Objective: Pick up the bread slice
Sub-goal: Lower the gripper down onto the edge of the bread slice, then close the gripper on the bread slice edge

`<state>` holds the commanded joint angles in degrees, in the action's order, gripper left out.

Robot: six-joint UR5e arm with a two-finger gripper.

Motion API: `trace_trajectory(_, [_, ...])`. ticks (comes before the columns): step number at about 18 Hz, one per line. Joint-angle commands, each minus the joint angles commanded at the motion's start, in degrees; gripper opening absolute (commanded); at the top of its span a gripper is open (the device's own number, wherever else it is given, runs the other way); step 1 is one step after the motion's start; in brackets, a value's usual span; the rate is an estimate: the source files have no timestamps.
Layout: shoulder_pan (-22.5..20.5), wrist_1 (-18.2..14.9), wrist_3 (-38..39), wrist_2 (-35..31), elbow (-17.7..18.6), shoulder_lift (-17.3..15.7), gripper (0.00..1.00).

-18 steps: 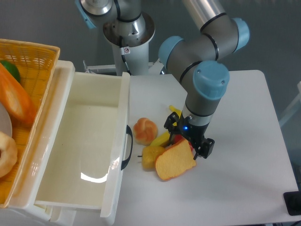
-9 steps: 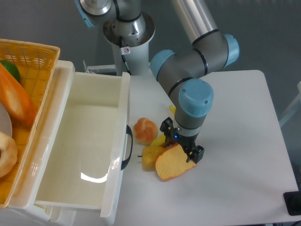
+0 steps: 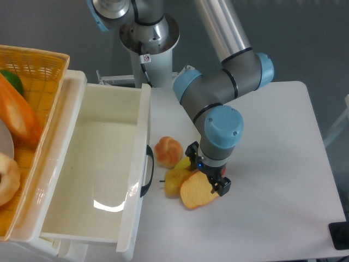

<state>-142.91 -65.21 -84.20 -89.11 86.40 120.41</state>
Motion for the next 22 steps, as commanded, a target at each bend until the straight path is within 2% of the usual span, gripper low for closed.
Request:
trace_trajectory(5, [0.1,0.0,0.0,-0.2,1.4,-0.1,1.00])
trace_trajectory(12, [0.0,-0.1,-0.2,-0.2,1.5,0.2,0.99])
trace_trajectory(15, [-0.1,-0.2,-0.3,-0.3,1.1,0.2,0.71])
trace_trajectory(19, [-0.2,-0.3,-0.2,-0.3,1.0,0.3,0.46])
trace_trajectory(22, [-0.3,-0.4,-0.2,-0.3,0.9,0.2,0.18])
